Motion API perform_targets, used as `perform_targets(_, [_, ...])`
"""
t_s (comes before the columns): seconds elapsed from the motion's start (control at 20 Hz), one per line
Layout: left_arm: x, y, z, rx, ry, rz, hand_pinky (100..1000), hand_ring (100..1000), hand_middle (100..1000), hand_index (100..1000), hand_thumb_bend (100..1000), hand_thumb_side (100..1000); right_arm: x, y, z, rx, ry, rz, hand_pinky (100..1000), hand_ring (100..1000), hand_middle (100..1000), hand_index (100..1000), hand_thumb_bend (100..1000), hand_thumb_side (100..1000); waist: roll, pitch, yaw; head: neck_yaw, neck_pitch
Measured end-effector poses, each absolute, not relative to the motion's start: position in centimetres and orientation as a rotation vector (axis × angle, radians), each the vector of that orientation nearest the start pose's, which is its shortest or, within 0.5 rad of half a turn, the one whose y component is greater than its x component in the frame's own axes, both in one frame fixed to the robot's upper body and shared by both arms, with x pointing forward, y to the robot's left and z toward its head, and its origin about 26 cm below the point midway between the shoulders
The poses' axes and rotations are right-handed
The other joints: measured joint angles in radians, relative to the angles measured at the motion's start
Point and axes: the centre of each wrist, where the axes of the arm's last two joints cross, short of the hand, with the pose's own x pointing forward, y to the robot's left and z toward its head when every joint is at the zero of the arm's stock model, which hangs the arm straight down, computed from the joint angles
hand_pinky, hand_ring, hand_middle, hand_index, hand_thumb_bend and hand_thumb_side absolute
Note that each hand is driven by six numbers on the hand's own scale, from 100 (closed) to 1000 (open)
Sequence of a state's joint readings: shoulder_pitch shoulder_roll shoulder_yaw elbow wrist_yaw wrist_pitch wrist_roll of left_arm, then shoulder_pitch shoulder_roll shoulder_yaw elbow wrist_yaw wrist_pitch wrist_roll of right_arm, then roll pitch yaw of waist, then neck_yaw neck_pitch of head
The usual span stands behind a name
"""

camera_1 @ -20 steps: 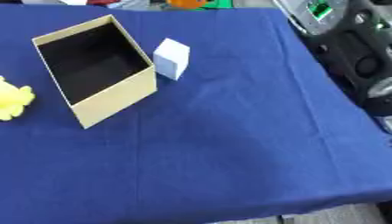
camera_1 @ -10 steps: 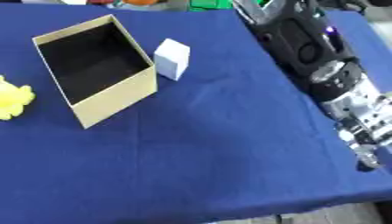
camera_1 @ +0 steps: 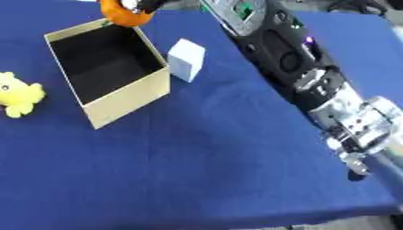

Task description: Pick up objects on the table and place them in the box.

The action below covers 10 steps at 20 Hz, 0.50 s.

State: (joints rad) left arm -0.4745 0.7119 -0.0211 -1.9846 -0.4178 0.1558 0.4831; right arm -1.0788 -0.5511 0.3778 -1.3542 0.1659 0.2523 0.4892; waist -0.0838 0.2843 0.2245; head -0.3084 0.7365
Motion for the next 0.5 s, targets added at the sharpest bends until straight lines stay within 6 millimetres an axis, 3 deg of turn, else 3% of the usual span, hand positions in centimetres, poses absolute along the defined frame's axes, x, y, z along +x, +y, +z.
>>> perform_targets(0.5, [30.3, 29.0, 28.7, -1.614, 3.128, 0.410, 596, 836, 725, 827, 584, 1000, 43.1, -18.3, 29.4, -0.326, -1.602, 1.396, 754, 818, 683, 765, 100, 202, 0.000, 0.000, 0.005, 0.013, -0.009])
